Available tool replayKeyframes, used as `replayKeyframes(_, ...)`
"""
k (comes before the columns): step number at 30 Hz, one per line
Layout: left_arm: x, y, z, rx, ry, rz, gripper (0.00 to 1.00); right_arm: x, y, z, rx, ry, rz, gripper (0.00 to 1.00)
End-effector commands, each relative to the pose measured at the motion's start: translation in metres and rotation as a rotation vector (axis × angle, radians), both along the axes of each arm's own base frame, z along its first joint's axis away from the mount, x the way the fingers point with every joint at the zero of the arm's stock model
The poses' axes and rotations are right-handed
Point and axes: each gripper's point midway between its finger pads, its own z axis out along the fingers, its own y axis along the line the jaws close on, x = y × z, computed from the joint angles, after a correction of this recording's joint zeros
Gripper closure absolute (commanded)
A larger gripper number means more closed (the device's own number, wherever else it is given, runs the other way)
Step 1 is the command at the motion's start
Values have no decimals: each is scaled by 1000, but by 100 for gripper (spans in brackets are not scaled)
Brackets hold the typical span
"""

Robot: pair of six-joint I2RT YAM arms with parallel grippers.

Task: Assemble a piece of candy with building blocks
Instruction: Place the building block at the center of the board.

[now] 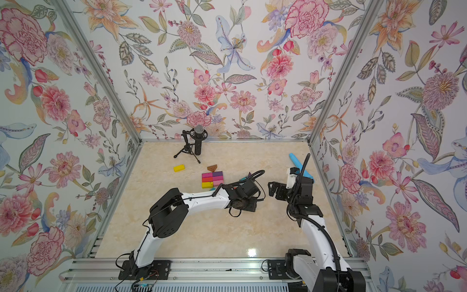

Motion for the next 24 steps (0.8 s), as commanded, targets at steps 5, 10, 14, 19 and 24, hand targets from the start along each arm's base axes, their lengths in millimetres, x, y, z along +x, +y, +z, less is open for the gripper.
replayKeyframes(5, -2, 13, -8, 53, 7, 47, 47, -1, 4, 14, -2, -47, 15, 0)
replayKeyframes(10, 3, 7, 7, 32, -22, 32, 33, -3, 5, 13, 6, -45, 16, 0)
replayKeyframes(14, 2, -4, 22, -26, -29, 5, 20, -2, 7, 14, 13, -44, 27, 0)
replayKeyframes(19, 1, -21, 68, -139, -57, -45, 17, -2, 7, 15, 25, -38, 33, 0)
replayKeyframes(24, 16, 29, 130, -121, -191, -14, 17, -7, 40, 25, 54, -46, 194, 0)
